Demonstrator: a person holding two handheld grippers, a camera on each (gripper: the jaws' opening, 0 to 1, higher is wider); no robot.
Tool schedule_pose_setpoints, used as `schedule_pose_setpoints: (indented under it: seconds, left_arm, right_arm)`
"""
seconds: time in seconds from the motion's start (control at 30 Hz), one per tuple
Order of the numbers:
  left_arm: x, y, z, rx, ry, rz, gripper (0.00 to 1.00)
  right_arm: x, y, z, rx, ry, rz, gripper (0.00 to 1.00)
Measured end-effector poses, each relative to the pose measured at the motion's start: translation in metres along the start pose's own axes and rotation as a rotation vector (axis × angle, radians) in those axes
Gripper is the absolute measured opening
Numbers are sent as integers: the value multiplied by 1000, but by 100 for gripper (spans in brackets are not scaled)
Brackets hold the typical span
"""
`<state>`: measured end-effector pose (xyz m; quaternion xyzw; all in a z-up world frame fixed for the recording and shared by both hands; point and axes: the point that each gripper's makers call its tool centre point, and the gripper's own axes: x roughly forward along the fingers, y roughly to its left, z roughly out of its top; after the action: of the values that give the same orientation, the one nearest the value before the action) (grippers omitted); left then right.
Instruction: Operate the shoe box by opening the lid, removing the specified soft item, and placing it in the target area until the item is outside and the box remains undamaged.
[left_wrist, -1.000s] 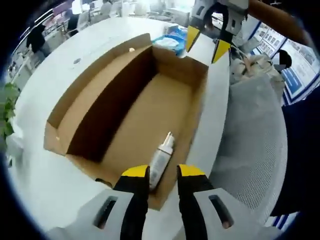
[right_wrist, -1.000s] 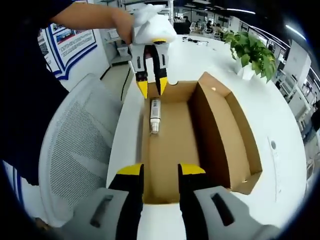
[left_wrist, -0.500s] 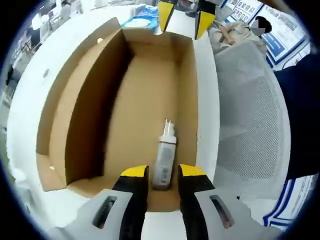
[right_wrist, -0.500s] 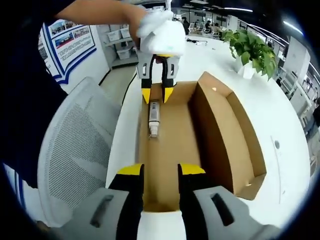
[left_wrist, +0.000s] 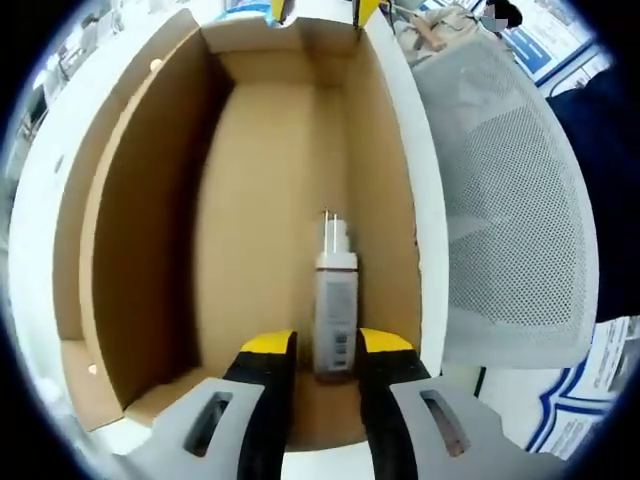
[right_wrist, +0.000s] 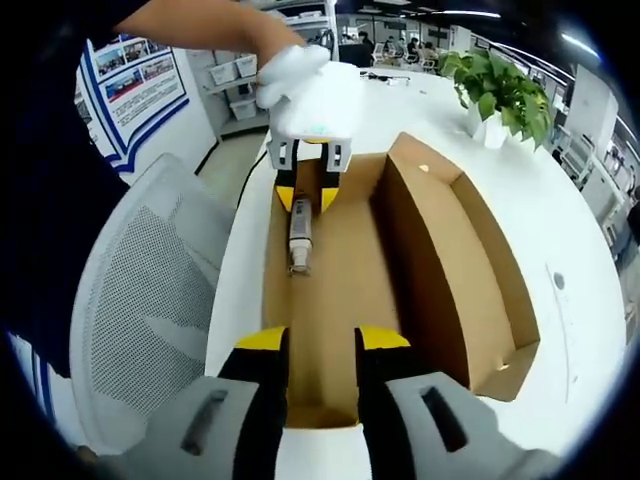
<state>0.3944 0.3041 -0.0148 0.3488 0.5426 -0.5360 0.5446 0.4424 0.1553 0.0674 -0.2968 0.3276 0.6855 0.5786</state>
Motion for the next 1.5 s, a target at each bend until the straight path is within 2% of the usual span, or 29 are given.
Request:
schedule_pose_setpoints:
  seconds: [0.2,0.3,0.33,0.47,0.57,0.7,0.8,1.0,1.1,1.13,1.17,1.2,1.37,1.5]
  left_arm:
    - [7,-3,1,0,-11,-4,24]
    - [13,-1,-6,36,30,19,23]
    - [14,-1,-4,21,28,18,22]
    - [17,-3,0,16,2,4,18]
    - [21,-1,2,18,-8,19,19]
    - [22,2,2,19,-14,41,18]
    - [21,10,6,9,-54,93,18]
    - [19,16,5,-11,-76,119,18]
    - [22,17,5,-27,-58,120,18]
    - [24,18,3,3,-40,134,19]
    - [24,23,-1,52,-9,186,19]
    - [25,16,3,30,-20,152,19]
    - [24,17,3,24,-29,153,19]
    - [23,17,2,2,-61,155,18]
  right_arm:
    - [2,-2,-2,4,-1,5,22]
    - [3,-4,-1,12,-9,6,22]
    - [3,-4,-1,13,-10,6,22]
    - [6,-2,0,17,-18,14,22]
    - [9,-1,2,28,-28,19,22]
    - [11,-1,3,32,-36,21,22]
    - [17,-2,4,43,-47,23,22]
    - [28,-5,4,67,-62,26,22]
    - [31,-5,7,77,-69,30,22]
    - [32,-5,8,76,-71,31,22]
    - [33,-6,8,77,-72,32,22]
    - [33,-6,8,77,-73,33,22]
    - [33,-8,8,81,-75,34,22]
    - [34,-10,10,85,-81,36,21]
